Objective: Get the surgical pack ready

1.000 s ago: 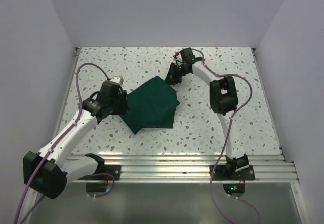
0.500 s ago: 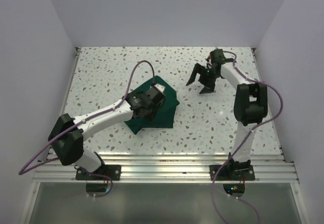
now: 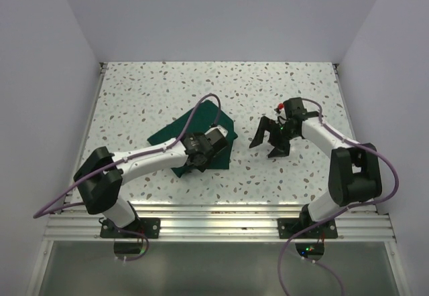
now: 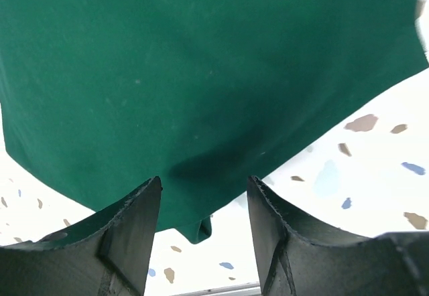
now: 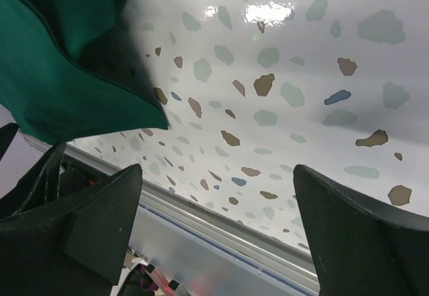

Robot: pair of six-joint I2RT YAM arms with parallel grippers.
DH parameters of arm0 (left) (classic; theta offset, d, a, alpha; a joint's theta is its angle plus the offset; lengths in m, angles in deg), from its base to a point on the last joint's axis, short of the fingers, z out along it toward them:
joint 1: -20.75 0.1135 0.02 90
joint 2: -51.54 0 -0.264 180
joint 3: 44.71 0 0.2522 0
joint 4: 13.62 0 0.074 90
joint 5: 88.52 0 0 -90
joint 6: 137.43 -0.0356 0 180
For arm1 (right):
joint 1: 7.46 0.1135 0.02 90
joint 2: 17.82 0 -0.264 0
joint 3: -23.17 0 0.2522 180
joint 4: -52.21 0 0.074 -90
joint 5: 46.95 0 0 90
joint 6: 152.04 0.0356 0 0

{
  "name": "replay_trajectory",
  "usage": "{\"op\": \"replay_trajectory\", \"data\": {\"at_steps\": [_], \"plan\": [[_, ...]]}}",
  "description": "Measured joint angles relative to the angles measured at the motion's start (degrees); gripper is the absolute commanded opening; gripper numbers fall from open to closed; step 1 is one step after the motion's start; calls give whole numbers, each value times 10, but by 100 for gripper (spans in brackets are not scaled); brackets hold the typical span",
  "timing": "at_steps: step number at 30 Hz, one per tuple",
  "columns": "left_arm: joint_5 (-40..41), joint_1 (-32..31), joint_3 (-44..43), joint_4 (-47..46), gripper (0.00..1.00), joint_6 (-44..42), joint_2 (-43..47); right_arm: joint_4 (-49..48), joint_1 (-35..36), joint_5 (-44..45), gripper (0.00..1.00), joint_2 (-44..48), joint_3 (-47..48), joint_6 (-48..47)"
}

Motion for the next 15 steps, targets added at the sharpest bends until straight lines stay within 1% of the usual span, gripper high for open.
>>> {"op": "replay_trajectory", "data": {"at_steps": [6, 15], "plan": [[22, -10, 29, 3, 53, 0, 0, -16, 7, -8, 99, 8, -20, 2], [47, -13, 48, -1, 42, -1, 0, -34, 44, -9, 99, 9, -20, 10]]}}
